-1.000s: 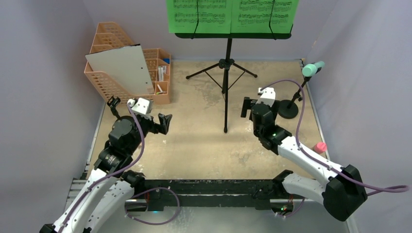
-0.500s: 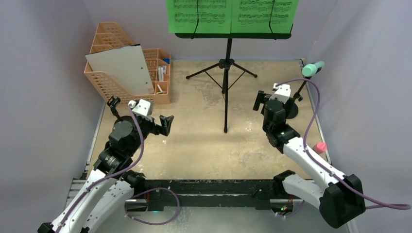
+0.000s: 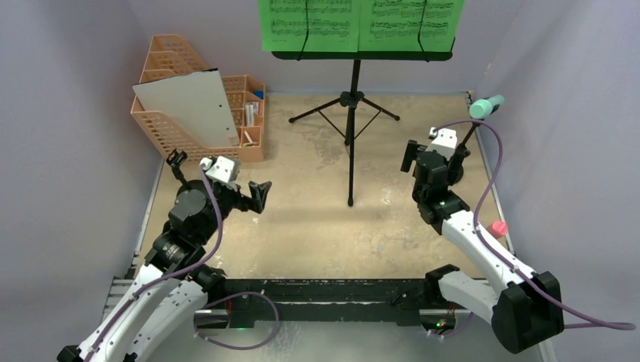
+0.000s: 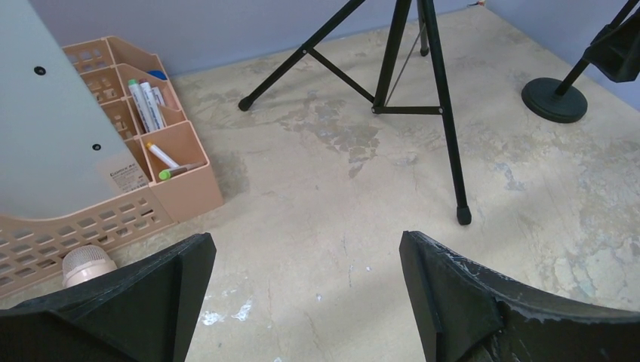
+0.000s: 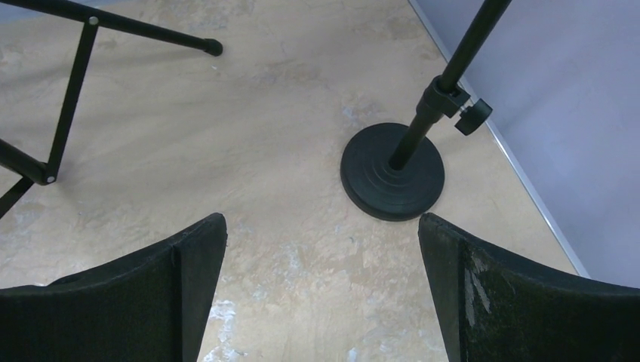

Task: Pack up the instrument practice props
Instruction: Pick up the microphone stand with the microphone from the center of the board.

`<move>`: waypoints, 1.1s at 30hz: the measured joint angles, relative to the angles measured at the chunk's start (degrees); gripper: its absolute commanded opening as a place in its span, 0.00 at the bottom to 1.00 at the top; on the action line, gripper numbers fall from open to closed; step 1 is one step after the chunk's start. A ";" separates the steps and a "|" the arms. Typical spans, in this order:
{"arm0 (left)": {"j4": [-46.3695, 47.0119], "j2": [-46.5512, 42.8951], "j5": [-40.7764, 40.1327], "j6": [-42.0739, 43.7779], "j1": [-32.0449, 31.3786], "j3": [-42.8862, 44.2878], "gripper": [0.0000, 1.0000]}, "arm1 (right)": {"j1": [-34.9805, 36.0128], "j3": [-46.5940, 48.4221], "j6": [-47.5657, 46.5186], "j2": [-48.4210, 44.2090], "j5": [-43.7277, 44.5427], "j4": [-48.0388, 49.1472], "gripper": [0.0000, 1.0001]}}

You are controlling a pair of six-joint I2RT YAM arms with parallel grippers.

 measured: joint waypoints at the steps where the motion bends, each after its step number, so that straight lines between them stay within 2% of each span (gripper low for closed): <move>1: 0.00 -0.04 0.00 0.02 -0.04 -0.09 0.99 | -0.13 0.17 0.00 0.00 0.11 -0.63 0.99; 16: -0.02 -0.37 -0.22 0.02 -0.81 -0.70 0.99 | -1.60 8.68 -0.37 2.99 1.97 -8.63 0.98; 27: -0.02 -0.94 -0.48 0.02 -1.79 -0.70 0.99 | -1.84 16.61 -1.11 9.55 3.17 -18.47 0.96; 33: -0.02 -1.29 -0.63 0.04 -2.64 -0.70 0.99 | -1.99 19.47 -1.14 8.90 3.19 -20.65 0.96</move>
